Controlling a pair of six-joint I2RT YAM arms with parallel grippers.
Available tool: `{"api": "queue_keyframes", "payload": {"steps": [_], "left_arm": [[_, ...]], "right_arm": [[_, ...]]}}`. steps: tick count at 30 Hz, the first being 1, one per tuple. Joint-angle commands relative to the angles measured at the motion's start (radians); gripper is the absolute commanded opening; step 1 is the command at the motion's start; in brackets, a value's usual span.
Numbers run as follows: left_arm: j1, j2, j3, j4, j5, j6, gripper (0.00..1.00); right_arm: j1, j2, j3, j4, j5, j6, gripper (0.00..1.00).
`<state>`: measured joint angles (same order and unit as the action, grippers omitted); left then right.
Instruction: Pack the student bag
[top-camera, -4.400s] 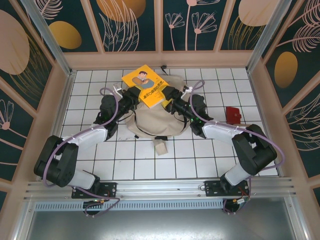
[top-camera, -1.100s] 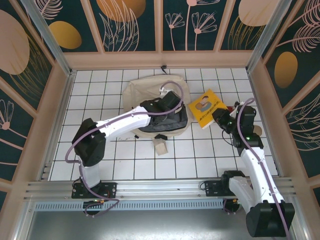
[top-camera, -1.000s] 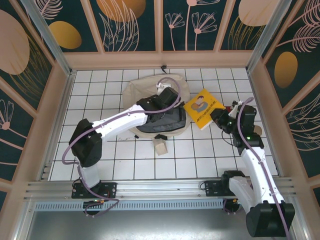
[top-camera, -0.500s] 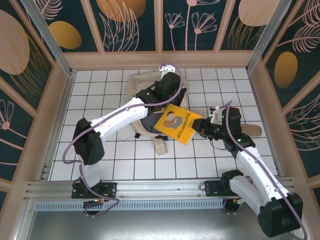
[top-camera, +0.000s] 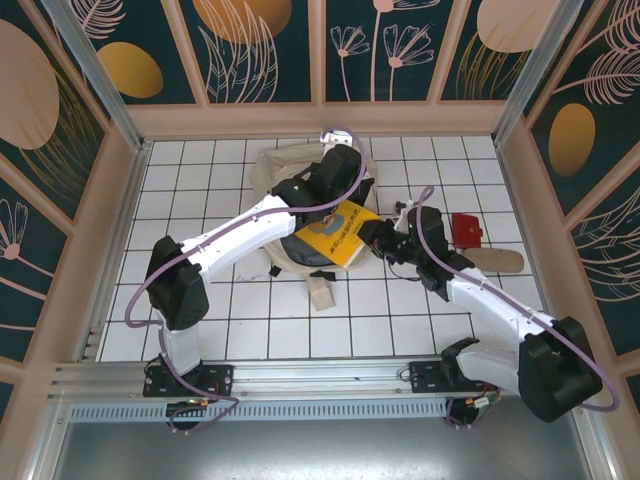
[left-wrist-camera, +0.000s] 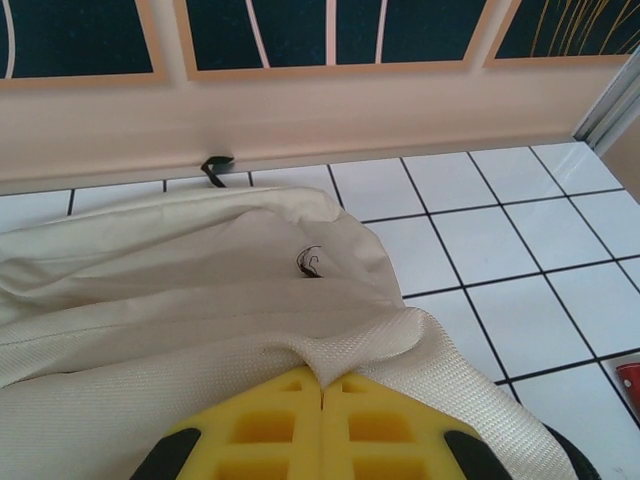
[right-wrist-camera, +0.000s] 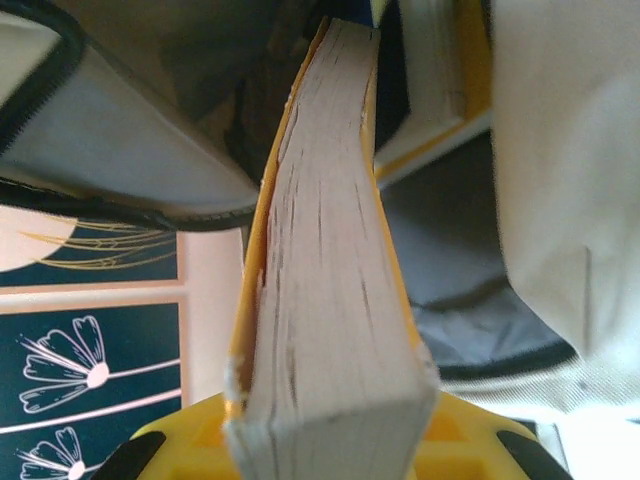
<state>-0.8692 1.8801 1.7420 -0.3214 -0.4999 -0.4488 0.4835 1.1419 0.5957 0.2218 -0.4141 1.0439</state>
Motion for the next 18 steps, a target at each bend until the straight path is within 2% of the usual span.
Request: {"api": "queue_keyframes", "payload": {"steps": [1,5,8,12,18], "left_arm": [[-0.004,-0.070,0.015,0.027,0.021,0.007,0.00],[-0.003,-0.076,0.015,0.001,0.023,0.001,0.00],[-0.003,-0.057,0.076,-0.105,0.012,-0.033,0.00],[-0.004,-0.052,0.118,-0.205,0.011,-0.052,0.00],[-0.003,-0.069,0.117,-0.236,0.005,-0.060,0.00]], "right_arm": [[0.015,0.009,0.058,0.252,0.084,0.052,0.00],[0.042,0.051,0.058,0.295,0.227,0.082,0.00],[0.058,0.107,0.093,0.299,0.292,0.114,0.00],[0.147,0.177,0.142,0.282,0.433,0.153,0.00],[0.258,0.319,0.174,0.307,0.661,0.298,0.00]]}}
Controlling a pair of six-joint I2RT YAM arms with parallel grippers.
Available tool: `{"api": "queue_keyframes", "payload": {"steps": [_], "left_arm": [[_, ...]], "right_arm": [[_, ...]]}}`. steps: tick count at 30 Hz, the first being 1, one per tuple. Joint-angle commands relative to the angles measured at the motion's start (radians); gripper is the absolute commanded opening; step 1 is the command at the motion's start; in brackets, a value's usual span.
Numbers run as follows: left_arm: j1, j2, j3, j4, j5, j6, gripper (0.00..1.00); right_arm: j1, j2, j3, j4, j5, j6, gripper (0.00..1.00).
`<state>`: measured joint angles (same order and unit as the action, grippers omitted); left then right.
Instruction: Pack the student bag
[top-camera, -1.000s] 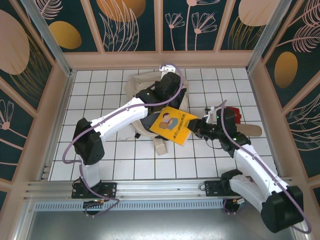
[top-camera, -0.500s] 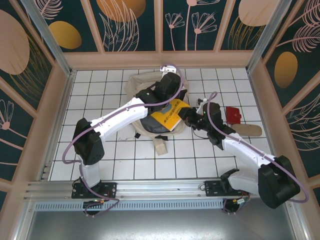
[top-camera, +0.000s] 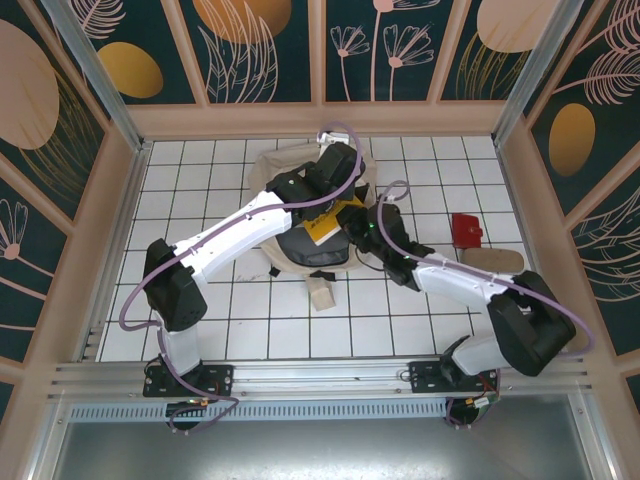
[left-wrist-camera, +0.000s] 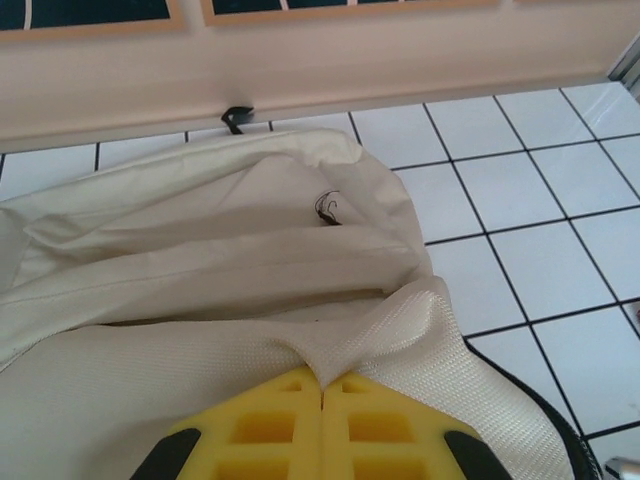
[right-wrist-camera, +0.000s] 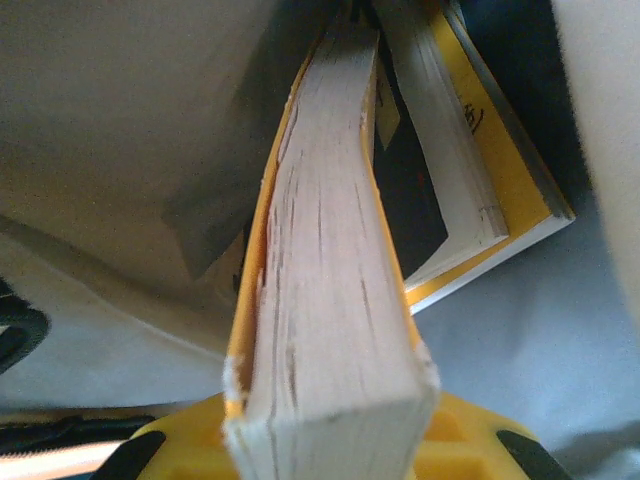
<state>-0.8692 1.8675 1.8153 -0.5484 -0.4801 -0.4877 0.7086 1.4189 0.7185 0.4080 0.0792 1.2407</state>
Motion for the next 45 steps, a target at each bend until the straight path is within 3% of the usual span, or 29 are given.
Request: {"api": "queue_keyframes", "payload": {"steps": [1,7,14,18,26,33,40,45], "left_arm": [[-0.003,-0.059,0.044,-0.010,-0.016,-0.021,0.00],[-0.002,-0.061,0.064,-0.045,-0.011,-0.022,0.00],[-0.003,-0.086,0.035,-0.016,-0.009,-0.003,0.00],[-0.003,-0.097,0.013,-0.002,-0.007,0.009,0.00],[-0.002,-0.135,-0.029,-0.003,-0.034,0.015,0.00],[-0.002,-0.137,-0.049,-0.012,-0.042,0.027,0.00],[0.002,-0.147,-0.112,0.035,-0.048,0.033,0.00],[0.012,-0.177,-0.135,0.079,-0.043,0.031,0.00]], "right_arm": [[0.045,0.062,0.052,0.129,0.196,0.124,0.00],[0.068,0.179,0.106,0.097,0.310,0.213,0.00],[0.068,0.315,0.194,0.130,0.341,0.301,0.00],[0.068,0.389,0.277,0.107,0.328,0.314,0.02],[0.078,0.471,0.276,0.200,0.271,0.369,0.23],[0.081,0.520,0.295,0.278,0.226,0.370,0.17],[0.071,0.563,0.326,0.262,0.146,0.340,0.44],[0.065,0.492,0.258,0.245,0.094,0.323,0.62]]}}
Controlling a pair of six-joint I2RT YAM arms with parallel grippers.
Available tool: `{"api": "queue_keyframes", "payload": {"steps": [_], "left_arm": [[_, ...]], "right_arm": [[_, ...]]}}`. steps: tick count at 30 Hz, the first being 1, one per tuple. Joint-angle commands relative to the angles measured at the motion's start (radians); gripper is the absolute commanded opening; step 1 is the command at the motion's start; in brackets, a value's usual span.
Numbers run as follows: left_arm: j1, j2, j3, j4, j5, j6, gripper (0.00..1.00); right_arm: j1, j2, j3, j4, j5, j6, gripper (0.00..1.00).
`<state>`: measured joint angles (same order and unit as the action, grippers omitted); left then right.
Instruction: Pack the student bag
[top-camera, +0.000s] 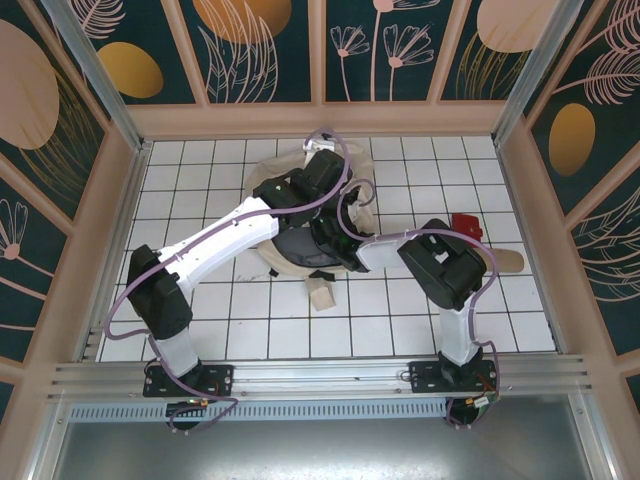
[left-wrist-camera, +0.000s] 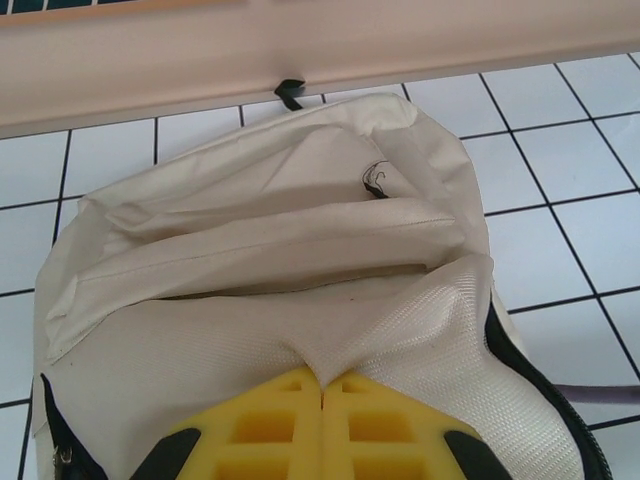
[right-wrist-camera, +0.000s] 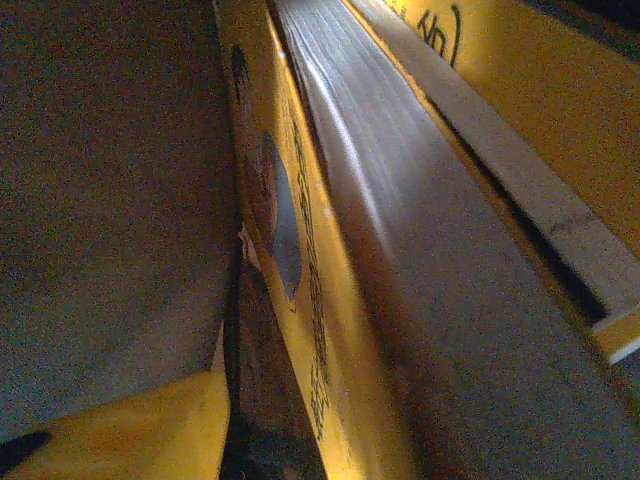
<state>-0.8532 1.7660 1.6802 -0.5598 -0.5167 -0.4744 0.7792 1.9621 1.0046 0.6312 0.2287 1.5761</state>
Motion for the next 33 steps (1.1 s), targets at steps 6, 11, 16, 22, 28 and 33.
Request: {"api": "queue_keyframes", "payload": {"steps": [6,11,16,22,28,33], "left_arm": [[0.008,-0.069,-0.003,0.133,0.013,0.005,0.00],[0.011,-0.072,-0.020,0.157,0.028,-0.004,0.00],[0.012,-0.078,-0.023,0.162,0.056,-0.013,0.00],[0.011,-0.097,-0.044,0.155,0.053,-0.015,0.00],[0.013,-0.106,-0.062,0.161,0.054,-0.009,0.00],[0.011,-0.102,-0.068,0.159,0.061,-0.006,0.00]], "right_arm": [[-0.005,-0.165,-0.164,0.020,-0.173,-0.085,0.76],[-0.006,-0.226,-0.261,0.005,-0.232,-0.070,0.77],[-0.008,-0.181,-0.242,0.073,-0.286,-0.084,0.67],[-0.009,-0.089,-0.143,0.056,-0.298,-0.083,0.57],[-0.008,-0.026,-0.068,0.053,-0.264,-0.124,0.27],[-0.020,0.016,-0.036,0.073,-0.253,-0.127,0.20]]}}
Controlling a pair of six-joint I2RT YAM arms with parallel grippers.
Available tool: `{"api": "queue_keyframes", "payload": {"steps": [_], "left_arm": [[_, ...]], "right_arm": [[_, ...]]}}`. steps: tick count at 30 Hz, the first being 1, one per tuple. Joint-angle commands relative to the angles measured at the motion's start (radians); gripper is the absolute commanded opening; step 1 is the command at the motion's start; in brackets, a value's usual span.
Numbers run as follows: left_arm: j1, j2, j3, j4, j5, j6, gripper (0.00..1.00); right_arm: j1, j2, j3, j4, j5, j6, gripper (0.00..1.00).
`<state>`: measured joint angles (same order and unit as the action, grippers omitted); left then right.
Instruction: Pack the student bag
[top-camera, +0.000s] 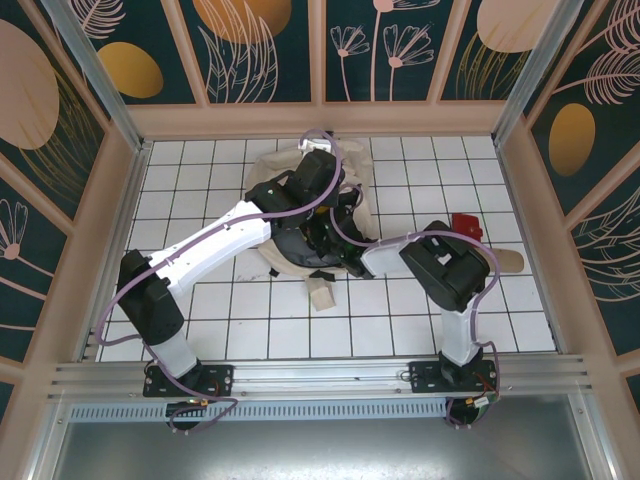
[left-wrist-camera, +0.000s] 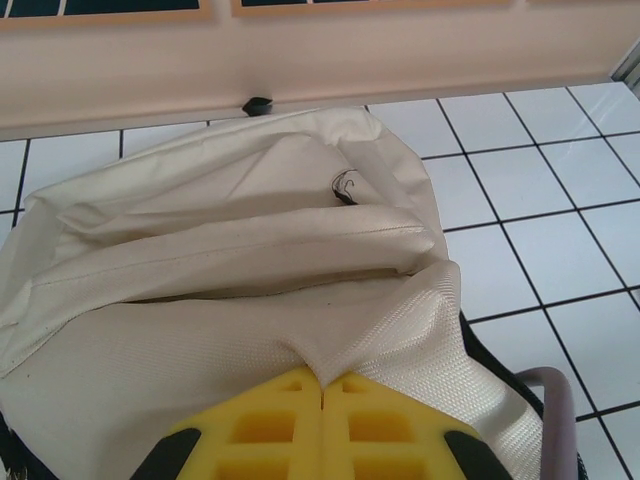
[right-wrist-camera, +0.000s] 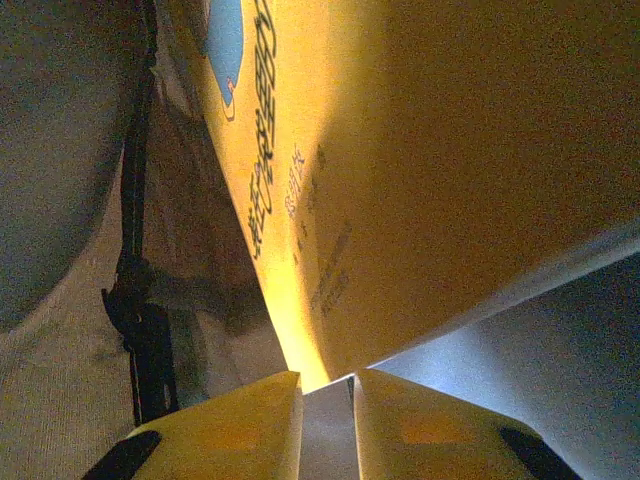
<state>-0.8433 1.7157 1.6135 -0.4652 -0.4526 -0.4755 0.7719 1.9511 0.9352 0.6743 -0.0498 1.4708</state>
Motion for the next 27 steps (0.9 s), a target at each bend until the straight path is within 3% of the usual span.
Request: {"api": "queue_keyframes", "payload": {"steps": [1,8,12,21,24,27], "left_arm": [[0.003,-0.050,-0.003,0.065,0.001,-0.005,0.00],[0.003,-0.036,0.006,0.048,-0.006,-0.002,0.00],[0.002,-0.031,0.006,0.043,-0.031,-0.006,0.00],[0.006,-0.011,0.005,0.053,-0.007,-0.014,0.00],[0.007,-0.008,0.000,0.053,0.015,-0.014,0.02],[0.014,-0.008,-0.026,0.066,0.059,-0.009,0.10]], "right_arm": [[-0.015,0.035,0.039,0.031,0.028,-0.020,0.20],[-0.036,0.082,0.098,0.034,0.012,-0.016,0.18],[-0.034,0.017,0.059,0.030,-0.028,-0.066,0.22],[-0.039,-0.272,-0.272,0.019,-0.144,-0.125,0.35],[-0.037,-0.420,-0.379,-0.056,-0.090,-0.152,0.39],[-0.037,-0.589,-0.445,-0.226,0.046,-0.182,0.41]]}}
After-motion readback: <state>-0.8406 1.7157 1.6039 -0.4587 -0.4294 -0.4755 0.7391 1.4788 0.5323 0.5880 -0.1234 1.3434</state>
